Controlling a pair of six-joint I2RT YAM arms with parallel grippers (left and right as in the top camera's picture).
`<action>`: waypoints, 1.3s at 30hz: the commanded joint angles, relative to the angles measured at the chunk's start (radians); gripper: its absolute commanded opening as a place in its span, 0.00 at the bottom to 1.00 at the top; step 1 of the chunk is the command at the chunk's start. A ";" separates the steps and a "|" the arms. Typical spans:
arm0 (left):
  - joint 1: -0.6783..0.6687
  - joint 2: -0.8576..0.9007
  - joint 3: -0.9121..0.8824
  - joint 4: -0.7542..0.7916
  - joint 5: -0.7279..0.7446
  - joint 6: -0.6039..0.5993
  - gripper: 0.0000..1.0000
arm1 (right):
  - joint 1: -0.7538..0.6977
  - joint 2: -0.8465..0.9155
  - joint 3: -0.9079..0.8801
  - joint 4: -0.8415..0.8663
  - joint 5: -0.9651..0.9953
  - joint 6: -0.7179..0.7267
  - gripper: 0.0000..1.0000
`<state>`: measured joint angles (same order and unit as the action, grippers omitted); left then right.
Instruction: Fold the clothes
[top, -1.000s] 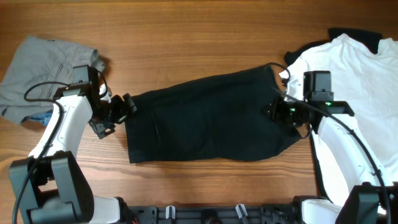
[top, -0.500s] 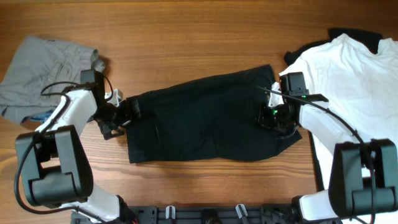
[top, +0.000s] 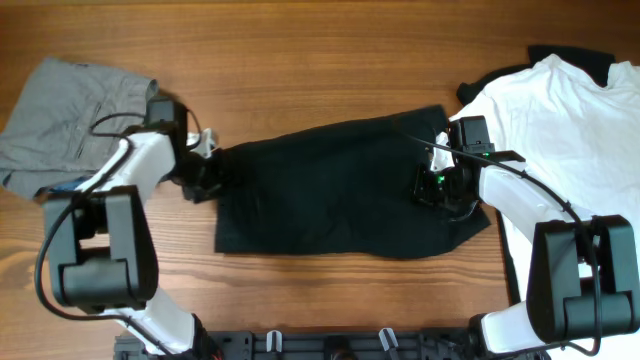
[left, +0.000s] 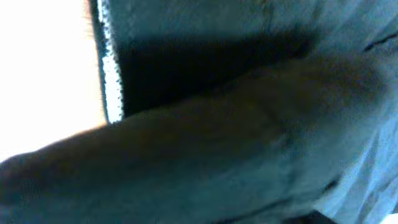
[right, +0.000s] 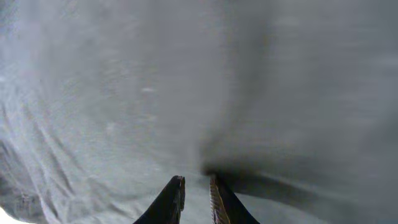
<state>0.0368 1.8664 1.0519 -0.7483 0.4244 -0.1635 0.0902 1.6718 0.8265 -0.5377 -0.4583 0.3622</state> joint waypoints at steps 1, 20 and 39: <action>-0.083 0.156 -0.085 0.027 -0.036 0.026 0.27 | 0.003 0.007 -0.004 0.002 0.012 0.007 0.18; 0.132 -0.169 0.310 -0.521 -0.127 0.003 0.04 | -0.021 -0.153 0.047 -0.087 0.010 0.005 0.13; -0.145 -0.111 0.661 -0.581 -0.198 -0.092 0.04 | -0.021 -0.283 0.047 -0.060 0.006 0.031 0.17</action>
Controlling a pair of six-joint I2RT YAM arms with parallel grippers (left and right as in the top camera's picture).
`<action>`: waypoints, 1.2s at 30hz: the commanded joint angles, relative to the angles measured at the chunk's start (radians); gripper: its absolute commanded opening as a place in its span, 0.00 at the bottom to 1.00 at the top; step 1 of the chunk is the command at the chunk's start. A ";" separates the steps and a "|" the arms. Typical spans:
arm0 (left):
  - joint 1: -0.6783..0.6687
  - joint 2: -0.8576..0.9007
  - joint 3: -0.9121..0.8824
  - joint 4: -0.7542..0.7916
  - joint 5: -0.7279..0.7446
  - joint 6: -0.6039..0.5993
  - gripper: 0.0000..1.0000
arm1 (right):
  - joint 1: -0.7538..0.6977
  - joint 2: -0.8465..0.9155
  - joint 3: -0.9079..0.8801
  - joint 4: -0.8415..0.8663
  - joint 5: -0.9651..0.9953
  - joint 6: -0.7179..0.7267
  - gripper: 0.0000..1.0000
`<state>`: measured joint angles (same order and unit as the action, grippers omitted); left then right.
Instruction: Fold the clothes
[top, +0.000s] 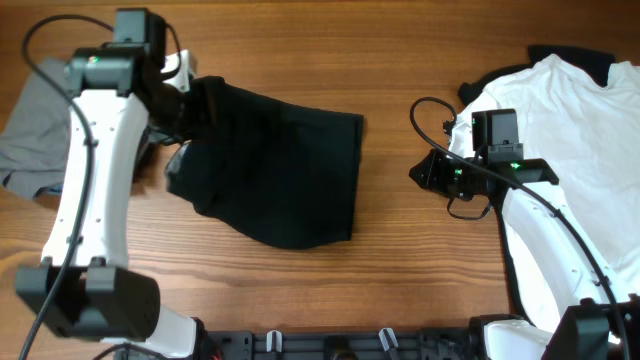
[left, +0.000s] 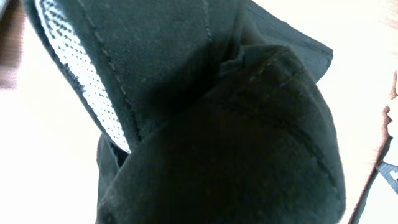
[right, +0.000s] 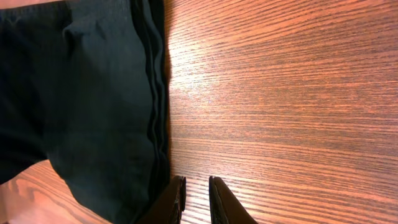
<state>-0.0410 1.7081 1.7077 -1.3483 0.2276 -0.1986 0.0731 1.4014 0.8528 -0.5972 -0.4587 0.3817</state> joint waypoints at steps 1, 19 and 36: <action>-0.089 0.059 0.005 0.027 -0.001 -0.080 0.04 | -0.003 -0.012 0.021 -0.002 0.006 0.011 0.17; -0.491 0.291 0.005 0.192 -0.054 -0.307 0.08 | -0.003 -0.012 0.021 -0.003 0.014 0.010 0.18; -0.554 0.323 0.005 0.296 0.068 -0.420 0.57 | -0.003 -0.011 0.021 -0.019 0.048 0.011 0.19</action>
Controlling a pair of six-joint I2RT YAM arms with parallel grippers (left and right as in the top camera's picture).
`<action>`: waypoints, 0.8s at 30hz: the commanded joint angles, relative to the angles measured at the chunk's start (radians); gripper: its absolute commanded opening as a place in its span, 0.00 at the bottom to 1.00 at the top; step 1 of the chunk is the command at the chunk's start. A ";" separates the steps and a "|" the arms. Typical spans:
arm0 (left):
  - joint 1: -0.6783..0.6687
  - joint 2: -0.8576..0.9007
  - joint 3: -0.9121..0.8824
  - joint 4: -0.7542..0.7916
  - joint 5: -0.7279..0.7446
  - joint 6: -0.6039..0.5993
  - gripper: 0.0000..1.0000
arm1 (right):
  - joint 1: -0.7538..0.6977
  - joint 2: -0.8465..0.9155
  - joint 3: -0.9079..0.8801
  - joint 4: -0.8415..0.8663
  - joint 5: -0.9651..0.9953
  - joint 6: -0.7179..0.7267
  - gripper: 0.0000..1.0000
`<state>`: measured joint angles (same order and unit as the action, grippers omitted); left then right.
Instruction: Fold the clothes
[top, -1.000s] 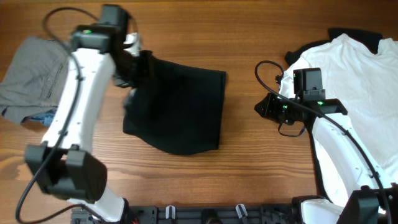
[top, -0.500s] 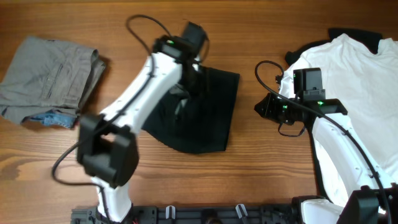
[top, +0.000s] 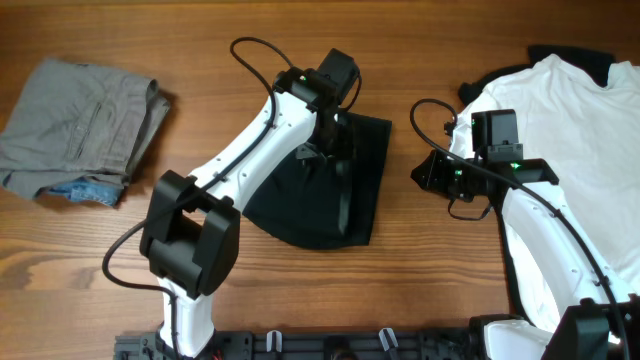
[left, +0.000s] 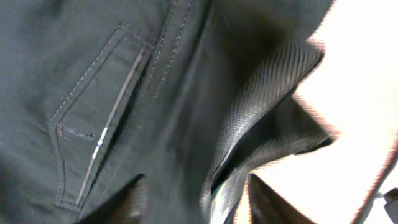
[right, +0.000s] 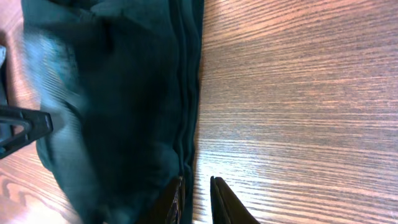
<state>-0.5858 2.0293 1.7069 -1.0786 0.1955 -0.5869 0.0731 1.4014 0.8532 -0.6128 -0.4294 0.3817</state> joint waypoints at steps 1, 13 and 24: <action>-0.006 0.002 0.006 0.038 0.137 -0.031 0.57 | -0.003 -0.011 0.020 -0.004 0.019 0.011 0.19; 0.244 -0.090 0.006 -0.109 0.165 0.172 0.45 | -0.002 -0.011 0.020 0.089 -0.191 -0.235 0.38; 0.312 -0.082 -0.038 -0.218 0.131 0.345 0.25 | 0.034 0.068 0.020 0.286 -0.115 -0.157 0.32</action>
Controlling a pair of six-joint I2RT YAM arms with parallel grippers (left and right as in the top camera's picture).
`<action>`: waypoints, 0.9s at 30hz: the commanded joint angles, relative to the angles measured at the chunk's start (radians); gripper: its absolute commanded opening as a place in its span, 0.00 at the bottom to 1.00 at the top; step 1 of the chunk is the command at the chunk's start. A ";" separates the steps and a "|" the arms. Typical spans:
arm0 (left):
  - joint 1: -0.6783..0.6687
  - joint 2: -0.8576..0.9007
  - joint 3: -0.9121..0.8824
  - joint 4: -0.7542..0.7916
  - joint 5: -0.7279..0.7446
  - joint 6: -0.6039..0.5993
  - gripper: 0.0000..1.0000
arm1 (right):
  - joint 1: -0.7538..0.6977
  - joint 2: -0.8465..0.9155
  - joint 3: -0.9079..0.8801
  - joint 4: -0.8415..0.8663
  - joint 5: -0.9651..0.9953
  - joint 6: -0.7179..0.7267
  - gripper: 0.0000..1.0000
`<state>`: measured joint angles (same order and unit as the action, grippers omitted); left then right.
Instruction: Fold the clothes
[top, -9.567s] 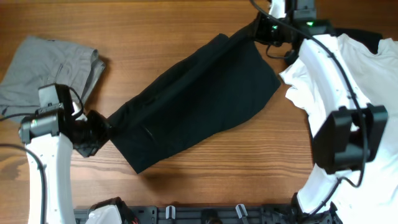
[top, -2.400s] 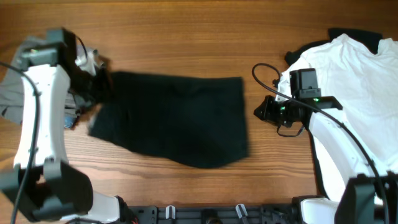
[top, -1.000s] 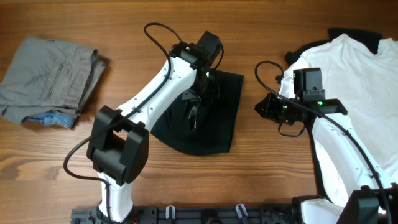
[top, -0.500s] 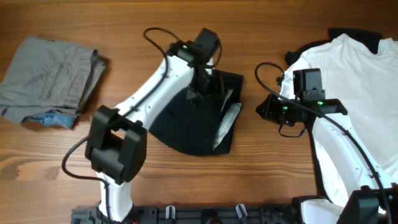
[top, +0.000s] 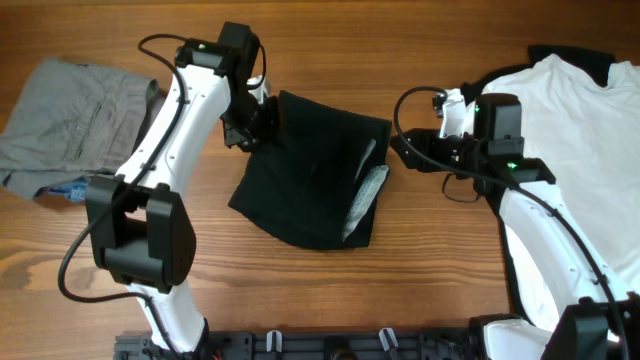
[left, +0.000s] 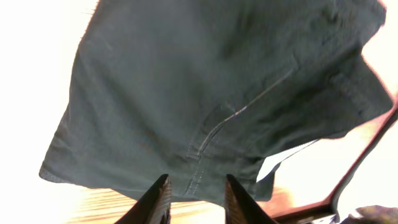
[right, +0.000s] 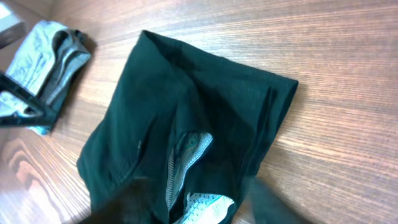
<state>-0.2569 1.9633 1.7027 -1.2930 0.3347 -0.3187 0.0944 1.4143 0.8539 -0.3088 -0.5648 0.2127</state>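
Observation:
Black shorts (top: 305, 175) lie folded in the middle of the table, with a white mesh pocket lining (top: 366, 194) sticking out at their right side. My left gripper (top: 262, 122) stands open at the shorts' upper left edge; in the left wrist view my left gripper (left: 194, 199) has only wood between its fingers, with the shorts (left: 205, 93) just beyond. My right gripper (top: 397, 148) is open beside the shorts' upper right corner. The right wrist view shows the shorts (right: 155, 106), the lining (right: 186, 155) and my right gripper (right: 196, 202) with blurred fingers spread wide.
Folded grey trousers (top: 70, 120) lie at the far left over a bit of blue cloth. At the right edge a white T-shirt (top: 570, 110) is spread over a black garment (top: 575, 55). My right arm's base stands on that side.
My left gripper was over the shorts' right half and now stands open at their left edge. My right gripper was shut and is now open, a little nearer the shorts. The mesh lining now shows.
The shorts lay spread wide with a gripper at each end. Then the left gripper held them bunched near the left, the right one empty and shut. Then the left was over their right half. Now they lie folded and both grippers are open.

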 joint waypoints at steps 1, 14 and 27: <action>-0.020 -0.016 -0.048 -0.002 -0.010 0.076 0.25 | 0.018 0.074 0.019 -0.028 0.005 0.025 0.31; -0.036 -0.016 -0.323 0.236 -0.010 0.023 0.04 | 0.142 0.225 0.019 0.299 -0.279 0.134 0.16; -0.021 -0.017 -0.367 0.245 -0.012 0.024 0.19 | 0.147 0.446 0.019 0.182 0.164 0.459 0.20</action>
<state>-0.2924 1.9617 1.3437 -1.0264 0.3305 -0.2935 0.2951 1.8103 0.8623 -0.0750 -0.5106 0.4736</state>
